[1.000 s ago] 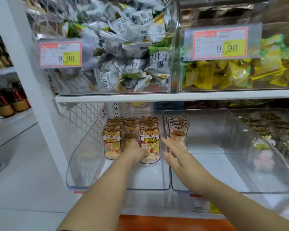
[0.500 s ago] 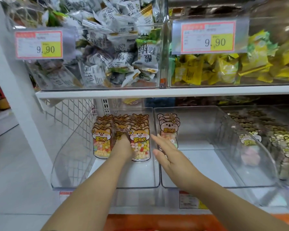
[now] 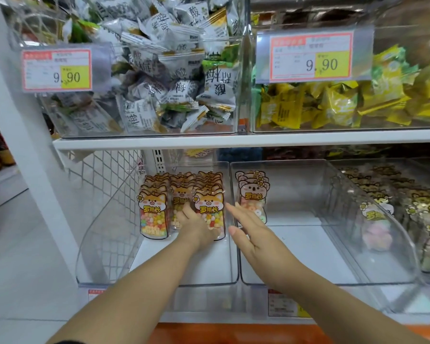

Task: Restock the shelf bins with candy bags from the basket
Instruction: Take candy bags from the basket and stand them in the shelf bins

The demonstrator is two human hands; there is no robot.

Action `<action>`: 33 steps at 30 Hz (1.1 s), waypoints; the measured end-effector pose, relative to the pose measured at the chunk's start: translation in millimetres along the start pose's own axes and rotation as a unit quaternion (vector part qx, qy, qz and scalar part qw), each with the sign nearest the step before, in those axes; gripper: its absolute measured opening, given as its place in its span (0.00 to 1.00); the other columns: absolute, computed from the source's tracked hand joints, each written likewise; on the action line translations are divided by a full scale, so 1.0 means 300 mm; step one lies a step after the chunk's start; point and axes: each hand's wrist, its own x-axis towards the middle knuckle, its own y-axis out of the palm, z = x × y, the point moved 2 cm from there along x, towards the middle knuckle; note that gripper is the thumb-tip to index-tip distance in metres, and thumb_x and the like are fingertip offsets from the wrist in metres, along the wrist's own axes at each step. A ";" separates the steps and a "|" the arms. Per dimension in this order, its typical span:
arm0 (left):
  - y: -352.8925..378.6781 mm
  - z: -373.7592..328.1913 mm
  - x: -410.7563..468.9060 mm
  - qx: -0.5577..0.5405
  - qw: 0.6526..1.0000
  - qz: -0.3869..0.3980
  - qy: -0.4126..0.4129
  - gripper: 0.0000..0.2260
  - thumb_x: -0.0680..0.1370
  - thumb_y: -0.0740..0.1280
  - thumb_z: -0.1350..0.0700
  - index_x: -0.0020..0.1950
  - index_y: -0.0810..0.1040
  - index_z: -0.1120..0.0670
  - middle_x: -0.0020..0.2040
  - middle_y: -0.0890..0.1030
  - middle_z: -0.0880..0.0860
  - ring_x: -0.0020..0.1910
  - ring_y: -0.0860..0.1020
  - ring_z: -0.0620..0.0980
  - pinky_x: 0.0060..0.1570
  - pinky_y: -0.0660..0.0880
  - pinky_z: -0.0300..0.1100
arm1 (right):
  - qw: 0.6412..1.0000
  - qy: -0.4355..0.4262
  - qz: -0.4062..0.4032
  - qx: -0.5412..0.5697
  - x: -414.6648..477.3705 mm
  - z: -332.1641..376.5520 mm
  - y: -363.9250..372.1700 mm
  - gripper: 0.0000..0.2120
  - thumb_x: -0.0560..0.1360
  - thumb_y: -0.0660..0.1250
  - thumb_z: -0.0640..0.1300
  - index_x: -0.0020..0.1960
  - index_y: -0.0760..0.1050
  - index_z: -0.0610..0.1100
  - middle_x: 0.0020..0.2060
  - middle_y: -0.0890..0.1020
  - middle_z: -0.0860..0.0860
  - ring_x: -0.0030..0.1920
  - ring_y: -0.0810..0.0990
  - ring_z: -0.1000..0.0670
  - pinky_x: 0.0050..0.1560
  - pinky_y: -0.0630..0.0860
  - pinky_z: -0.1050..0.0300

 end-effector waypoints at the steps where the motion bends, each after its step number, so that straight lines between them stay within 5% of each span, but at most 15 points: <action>1: 0.009 0.001 -0.002 0.004 1.000 -0.006 0.001 0.50 0.73 0.76 0.50 0.78 0.41 0.57 0.76 0.47 0.59 0.78 0.53 0.56 0.72 0.59 0.47 | 1.000 0.001 0.000 0.003 0.002 0.000 0.001 0.23 0.84 0.52 0.55 0.78 0.52 0.65 0.78 0.52 0.64 0.69 0.48 0.71 0.60 0.47 0.81; 8: -0.011 -0.008 0.016 0.038 0.999 -0.016 -0.006 0.52 0.73 0.76 0.46 0.78 0.40 0.59 0.75 0.48 0.60 0.77 0.53 0.57 0.74 0.59 0.49 | 1.000 -0.003 0.002 0.022 0.006 -0.007 0.001 0.24 0.84 0.53 0.55 0.78 0.53 0.64 0.78 0.52 0.64 0.68 0.48 0.73 0.58 0.46 0.83; 15: -0.034 -0.012 -0.002 0.019 0.999 0.012 -0.048 0.56 0.69 0.78 0.46 0.79 0.38 0.55 0.76 0.48 0.57 0.77 0.56 0.57 0.72 0.63 0.51 | 1.000 -0.012 -0.002 0.025 0.009 -0.010 0.003 0.23 0.84 0.54 0.54 0.77 0.54 0.65 0.78 0.53 0.64 0.69 0.49 0.71 0.66 0.49 0.71; 20: -0.086 0.009 -0.048 -0.013 0.994 0.078 -0.077 0.61 0.67 0.79 0.41 0.79 0.35 0.51 0.77 0.50 0.55 0.72 0.65 0.59 0.58 0.77 0.51 | 1.000 -0.012 0.001 0.013 0.008 -0.002 -0.001 0.23 0.84 0.53 0.55 0.78 0.54 0.63 0.79 0.54 0.61 0.73 0.52 0.66 0.69 0.52 0.67; 26: -0.206 0.001 -0.216 -0.015 0.992 0.062 0.110 0.38 0.74 0.75 0.49 0.77 0.55 0.51 0.71 0.65 0.53 0.65 0.69 0.49 0.70 0.68 0.48 | 0.999 -0.006 -0.018 -0.026 -0.024 0.047 -0.038 0.27 0.83 0.59 0.54 0.79 0.55 0.59 0.78 0.60 0.56 0.76 0.62 0.54 0.74 0.60 0.58; 29: -0.264 -0.012 -0.368 -0.016 0.974 0.001 0.227 0.26 0.78 0.71 0.53 0.74 0.66 0.49 0.66 0.72 0.49 0.58 0.77 0.44 0.62 0.75 0.46 | 0.997 -0.043 -0.052 -0.035 -0.110 0.090 -0.048 0.28 0.81 0.65 0.51 0.78 0.60 0.56 0.74 0.66 0.57 0.71 0.68 0.56 0.68 0.64 0.63; 33: -0.291 0.010 -0.636 -0.065 0.947 -0.043 0.311 0.16 0.80 0.67 0.58 0.66 0.73 0.46 0.57 0.76 0.42 0.45 0.77 0.37 0.44 0.70 0.27 | 0.990 -0.086 -0.099 -0.045 -0.278 0.087 -0.034 0.20 0.78 0.68 0.44 0.69 0.73 0.51 0.59 0.77 0.57 0.57 0.76 0.57 0.59 0.74 0.60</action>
